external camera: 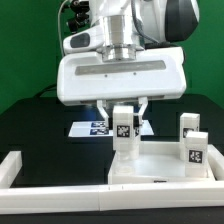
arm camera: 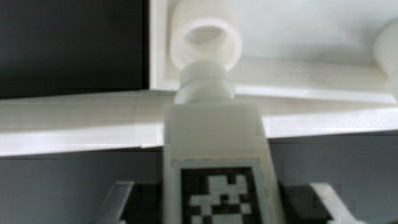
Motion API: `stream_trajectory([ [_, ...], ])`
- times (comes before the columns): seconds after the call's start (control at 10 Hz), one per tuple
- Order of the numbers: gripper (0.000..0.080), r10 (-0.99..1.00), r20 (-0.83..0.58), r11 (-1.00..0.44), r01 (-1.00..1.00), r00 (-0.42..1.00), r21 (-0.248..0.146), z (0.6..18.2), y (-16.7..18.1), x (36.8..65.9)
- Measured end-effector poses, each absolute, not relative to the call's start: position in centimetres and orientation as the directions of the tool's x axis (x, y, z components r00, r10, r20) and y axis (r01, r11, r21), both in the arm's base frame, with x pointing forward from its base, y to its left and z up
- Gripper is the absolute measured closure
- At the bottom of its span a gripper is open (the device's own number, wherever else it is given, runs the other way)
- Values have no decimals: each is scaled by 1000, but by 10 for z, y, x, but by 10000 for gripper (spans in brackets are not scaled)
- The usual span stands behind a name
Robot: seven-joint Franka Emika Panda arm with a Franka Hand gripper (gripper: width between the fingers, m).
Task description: Assemble square table
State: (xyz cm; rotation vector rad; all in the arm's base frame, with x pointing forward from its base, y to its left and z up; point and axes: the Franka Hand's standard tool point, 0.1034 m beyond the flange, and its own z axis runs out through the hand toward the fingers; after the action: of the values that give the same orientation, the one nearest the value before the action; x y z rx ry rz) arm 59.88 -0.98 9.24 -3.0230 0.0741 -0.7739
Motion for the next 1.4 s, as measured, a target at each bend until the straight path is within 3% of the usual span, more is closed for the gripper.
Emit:
stream_trajectory([
  [0.9,512,-57,467,-998,-48,882,-31,73,-11,598],
  [1.0,412,-57,467,-998,-48,882,-31,73,-11,598],
  [1.1,412,-57,467,-998,-48,882,-31,73,-11,598],
  [1.2,273,-57,467,-998,-48,882,-31,73,-11,598],
  [1.3,187,-57,467,-998,-48,882,-31,73,-11,598],
  [1.4,187,-57,467,-998,-48,882,-31,73,-11,597],
])
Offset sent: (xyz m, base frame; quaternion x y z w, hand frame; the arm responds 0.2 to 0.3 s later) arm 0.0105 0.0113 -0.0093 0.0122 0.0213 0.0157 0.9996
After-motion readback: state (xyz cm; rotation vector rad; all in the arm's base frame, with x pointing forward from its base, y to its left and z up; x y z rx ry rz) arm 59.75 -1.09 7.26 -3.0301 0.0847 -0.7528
